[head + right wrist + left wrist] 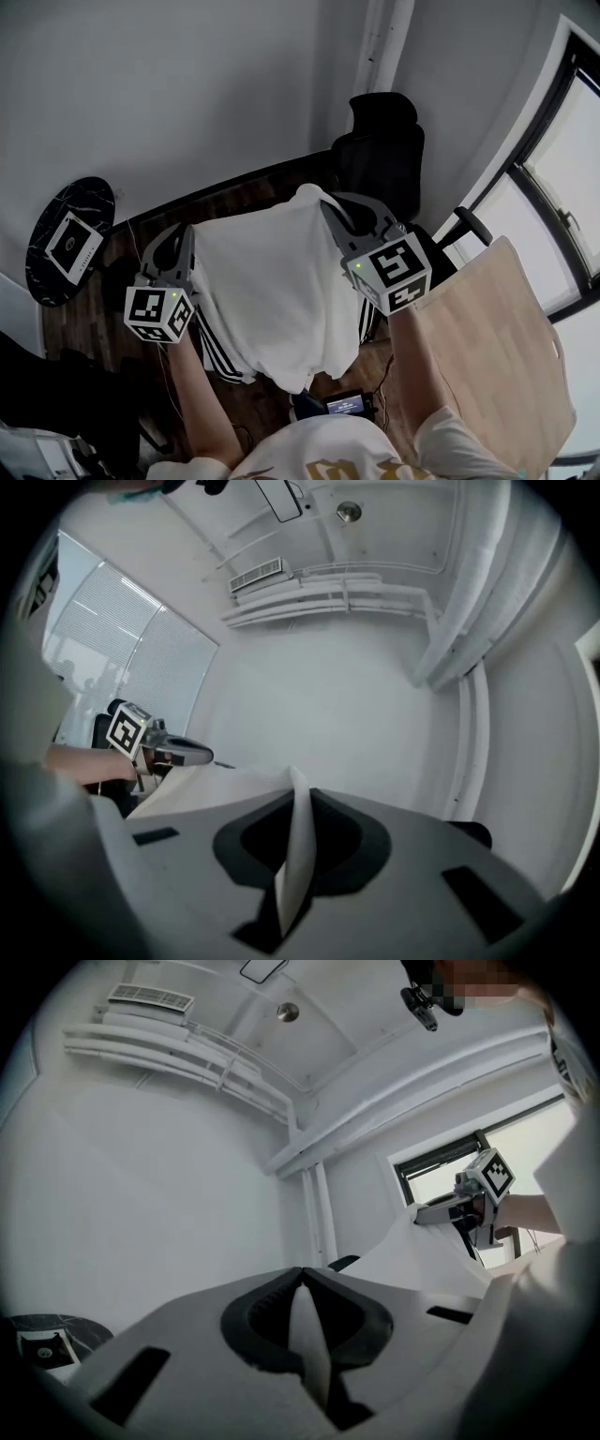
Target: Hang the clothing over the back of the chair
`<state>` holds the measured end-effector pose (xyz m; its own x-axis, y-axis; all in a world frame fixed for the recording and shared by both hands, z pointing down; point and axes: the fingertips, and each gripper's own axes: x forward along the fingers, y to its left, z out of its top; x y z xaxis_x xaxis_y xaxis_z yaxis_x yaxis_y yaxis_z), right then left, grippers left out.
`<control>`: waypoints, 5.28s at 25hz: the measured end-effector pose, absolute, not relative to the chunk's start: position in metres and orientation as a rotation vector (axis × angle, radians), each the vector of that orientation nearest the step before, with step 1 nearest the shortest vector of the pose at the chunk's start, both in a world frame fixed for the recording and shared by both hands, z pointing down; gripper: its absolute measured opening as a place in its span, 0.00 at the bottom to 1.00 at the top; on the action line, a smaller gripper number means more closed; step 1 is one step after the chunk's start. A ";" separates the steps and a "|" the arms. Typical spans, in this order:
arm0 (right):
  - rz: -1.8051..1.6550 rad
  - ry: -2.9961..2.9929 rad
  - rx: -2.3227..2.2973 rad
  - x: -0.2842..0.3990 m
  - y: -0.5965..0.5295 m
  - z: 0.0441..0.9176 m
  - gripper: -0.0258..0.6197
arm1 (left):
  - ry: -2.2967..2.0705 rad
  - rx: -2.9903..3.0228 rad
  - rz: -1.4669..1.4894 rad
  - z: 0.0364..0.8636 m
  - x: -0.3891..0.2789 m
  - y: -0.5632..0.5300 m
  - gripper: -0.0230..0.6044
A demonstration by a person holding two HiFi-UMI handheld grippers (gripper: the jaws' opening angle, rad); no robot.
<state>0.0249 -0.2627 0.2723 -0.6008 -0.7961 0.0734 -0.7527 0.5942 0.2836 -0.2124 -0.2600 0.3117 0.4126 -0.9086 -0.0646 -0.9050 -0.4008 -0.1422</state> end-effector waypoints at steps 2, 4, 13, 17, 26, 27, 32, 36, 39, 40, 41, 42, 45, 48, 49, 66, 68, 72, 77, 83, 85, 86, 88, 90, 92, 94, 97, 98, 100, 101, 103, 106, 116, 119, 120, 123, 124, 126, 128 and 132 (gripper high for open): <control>-0.299 -2.615 1.252 0.020 -0.280 0.290 0.08 | 1.636 -2.532 -0.085 0.333 -0.215 -0.274 0.07; -0.251 -2.604 1.208 0.016 -0.296 0.310 0.08 | 1.643 -2.555 -0.140 0.354 -0.216 -0.286 0.07; -0.071 -2.508 0.977 0.004 -0.342 0.413 0.08 | 1.643 -2.660 -0.444 0.449 -0.212 -0.316 0.07; 0.002 -2.480 0.883 0.009 -0.351 0.452 0.08 | 1.617 -2.706 -0.558 0.484 -0.204 -0.324 0.07; 0.106 -2.411 0.520 -0.005 -0.347 0.532 0.09 | 1.507 -2.772 -0.822 0.553 -0.183 -0.327 0.07; 0.110 -2.399 0.501 -0.004 -0.345 0.539 0.09 | 1.495 -2.779 -0.844 0.560 -0.181 -0.326 0.07; 0.158 -2.364 0.400 -0.005 -0.339 0.563 0.09 | 1.435 -2.841 -0.946 0.594 -0.171 -0.317 0.07; 0.143 -2.308 0.313 -0.010 -0.329 0.576 0.10 | 1.335 -2.915 -0.996 0.610 -0.158 -0.309 0.07; 0.121 -2.274 0.274 -0.013 -0.323 0.579 0.11 | 1.317 -2.946 -0.990 0.617 -0.156 -0.306 0.07; 0.115 -2.268 0.267 -0.013 -0.322 0.580 0.12 | 1.321 -2.954 -0.988 0.618 -0.156 -0.306 0.07; 0.111 -2.266 0.263 -0.013 -0.322 0.580 0.12 | 1.323 -2.962 -0.991 0.618 -0.155 -0.305 0.07; 0.110 -2.265 0.260 -0.013 -0.322 0.581 0.13 | 1.320 -2.971 -0.996 0.619 -0.154 -0.304 0.07; 0.123 -2.268 0.252 -0.010 -0.320 0.583 0.16 | 1.295 -2.996 -1.037 0.627 -0.151 -0.300 0.08; 0.147 -2.284 0.241 -0.008 -0.321 0.584 0.18 | 1.285 -2.973 -1.094 0.635 -0.156 -0.298 0.19; 0.159 -2.290 0.240 -0.007 -0.322 0.585 0.20 | 1.288 -2.973 -1.101 0.636 -0.158 -0.298 0.22; 0.157 -2.444 0.393 0.000 -0.332 0.535 0.23 | 1.443 -2.905 -0.862 0.585 -0.166 -0.309 0.40; 0.135 -2.473 0.446 0.002 -0.332 0.517 0.21 | 1.485 -2.897 -0.784 0.569 -0.167 -0.309 0.39; 0.102 -2.532 0.573 0.005 -0.326 0.477 0.15 | 1.588 -2.841 -0.620 0.529 -0.177 -0.308 0.28; 0.048 -2.612 0.848 0.018 -0.314 0.431 0.06 | 1.619 -2.786 -0.507 0.489 -0.180 -0.292 0.21; 0.084 -2.732 1.065 0.029 -0.270 0.404 0.06 | 1.640 -2.679 -0.396 0.458 -0.177 -0.257 0.07; 0.075 -2.747 1.145 0.037 -0.254 0.398 0.06 | 1.632 -2.667 -0.398 0.454 -0.173 -0.240 0.07; 0.073 -2.754 1.181 0.042 -0.246 0.395 0.06 | 1.634 -2.666 -0.393 0.452 -0.172 -0.231 0.07; 0.082 -2.752 1.237 0.048 -0.231 0.393 0.06 | 1.655 -2.672 -0.367 0.447 -0.174 -0.213 0.07; 0.084 -2.723 1.282 0.051 -0.215 0.396 0.06 | 1.695 -2.684 -0.322 0.443 -0.180 -0.196 0.07; 0.084 -2.698 1.334 0.051 -0.198 0.399 0.06 | 1.725 -2.700 -0.270 0.439 -0.182 -0.181 0.07; 0.072 -2.694 1.385 0.048 -0.180 0.395 0.06 | 1.721 -2.710 -0.250 0.436 -0.178 -0.166 0.07; 0.022 -2.679 1.420 0.038 -0.159 0.389 0.06 | 1.673 -2.710 -0.273 0.436 -0.165 -0.147 0.07; 0.026 -2.679 1.423 0.034 -0.153 0.389 0.06 | 1.659 -2.711 -0.278 0.436 -0.161 -0.142 0.07; 0.050 -2.681 1.424 0.030 -0.140 0.390 0.06 | 1.640 -2.717 -0.278 0.435 -0.154 -0.131 0.07; 0.057 -2.679 1.420 0.029 -0.133 0.392 0.06 | 1.635 -2.720 -0.274 0.435 -0.152 -0.126 0.07; 0.056 -2.673 1.413 0.027 -0.120 0.392 0.06 | 1.631 -2.722 -0.263 0.435 -0.150 -0.118 0.07; -0.003 -2.624 1.426 0.026 -0.107 0.390 0.06 | 1.650 -2.716 -0.235 0.432 -0.150 -0.107 0.07; 0.069 -2.591 1.477 0.022 -0.076 0.411 0.06 | 1.655 -2.798 -0.170 0.442 -0.134 -0.085 0.07; 0.069 -2.532 1.487 0.033 -0.079 0.422 0.06 | 1.647 -2.814 -0.184 0.448 -0.127 -0.081 0.07; 0.069 -2.522 1.491 0.036 -0.079 0.423 0.06 | 1.644 -2.816 -0.195 0.449 -0.125 -0.079 0.07; 0.060 -2.515 1.496 0.042 -0.080 0.423 0.06 | 1.659 -2.807 -0.200 0.451 -0.122 -0.075 0.07; 0.058 -2.516 1.492 0.043 -0.079 0.423 0.06 | 1.668 -2.801 -0.199 0.452 -0.122 -0.075 0.07; 0.065 -2.517 1.481 0.044 -0.075 0.426 0.06 | 1.682 -2.795 -0.201 0.452 -0.123 -0.073 0.07; 0.077 -2.513 1.479 0.044 -0.072 0.429 0.06 | 1.685 -2.793 -0.204 0.452 -0.124 -0.071 0.07; 0.083 -2.520 1.480 0.045 -0.070 0.429 0.06 | 1.686 -2.780 -0.201 0.449 -0.124 -0.070 0.07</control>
